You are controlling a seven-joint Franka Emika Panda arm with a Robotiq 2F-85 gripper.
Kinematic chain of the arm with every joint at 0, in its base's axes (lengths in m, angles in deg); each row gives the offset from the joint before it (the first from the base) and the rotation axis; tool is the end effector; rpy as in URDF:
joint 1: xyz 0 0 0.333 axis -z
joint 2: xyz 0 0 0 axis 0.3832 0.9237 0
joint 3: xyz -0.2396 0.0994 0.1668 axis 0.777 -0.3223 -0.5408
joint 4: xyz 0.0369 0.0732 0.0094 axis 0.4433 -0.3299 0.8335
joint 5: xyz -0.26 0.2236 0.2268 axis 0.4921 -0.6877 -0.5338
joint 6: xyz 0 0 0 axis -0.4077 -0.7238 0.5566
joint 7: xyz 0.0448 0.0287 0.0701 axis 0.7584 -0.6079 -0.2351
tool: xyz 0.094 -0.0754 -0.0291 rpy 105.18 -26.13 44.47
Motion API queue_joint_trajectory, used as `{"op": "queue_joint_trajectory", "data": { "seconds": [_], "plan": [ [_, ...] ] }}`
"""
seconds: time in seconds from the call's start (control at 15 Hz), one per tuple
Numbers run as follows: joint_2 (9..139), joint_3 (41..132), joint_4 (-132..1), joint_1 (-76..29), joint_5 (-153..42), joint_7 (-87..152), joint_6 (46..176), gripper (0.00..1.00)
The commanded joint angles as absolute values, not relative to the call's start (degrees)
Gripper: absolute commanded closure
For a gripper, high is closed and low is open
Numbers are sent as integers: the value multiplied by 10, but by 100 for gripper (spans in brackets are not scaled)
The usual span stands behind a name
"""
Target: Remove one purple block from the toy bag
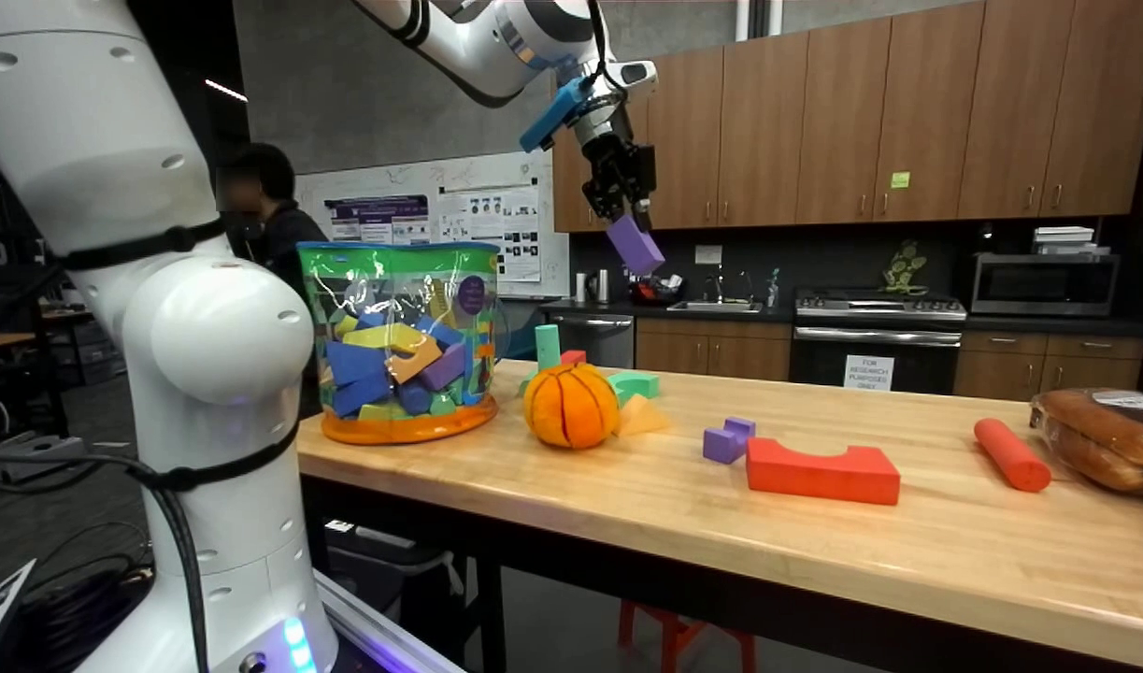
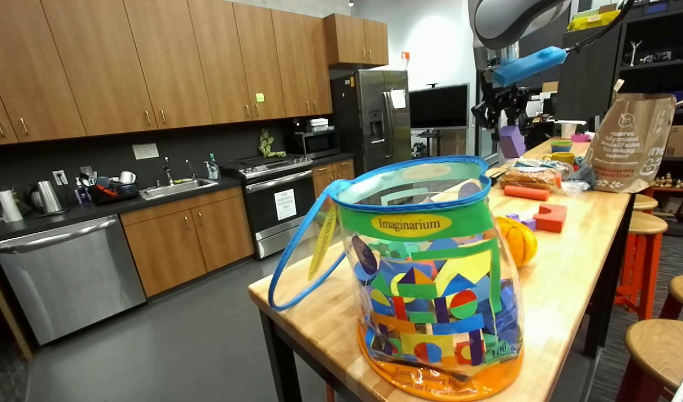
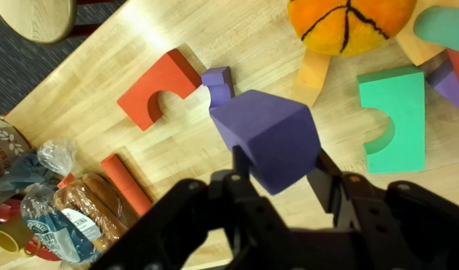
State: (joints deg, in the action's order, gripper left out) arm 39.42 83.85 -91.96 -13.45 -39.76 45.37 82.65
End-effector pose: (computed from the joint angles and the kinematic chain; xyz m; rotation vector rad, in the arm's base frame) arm 0.4808 -0.1229 0.5459 2.7743 -0.5753 0.1563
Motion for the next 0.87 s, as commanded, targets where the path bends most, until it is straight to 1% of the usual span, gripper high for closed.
{"op": "queue_joint_trajectory", "data": {
  "seconds": [0.0,0.07,0.13,0.2,0.33,0.4,0.53,0.6,0.8],
  "plan": [
    [418,845,-873,-142,-419,427,767,81],
    [421,846,-866,-143,-425,421,754,31],
    [424,846,-859,-144,-427,418,741,31],
    [426,846,-854,-145,-429,413,729,27],
    [427,847,-846,-146,-430,408,718,15],
    [417,844,-869,-145,-418,424,739,32],
    [420,845,-862,-146,-418,422,732,19],
    [420,845,-861,-146,-418,421,731,15],
    [421,845,-861,-146,-418,421,730,15]
  ]
}}
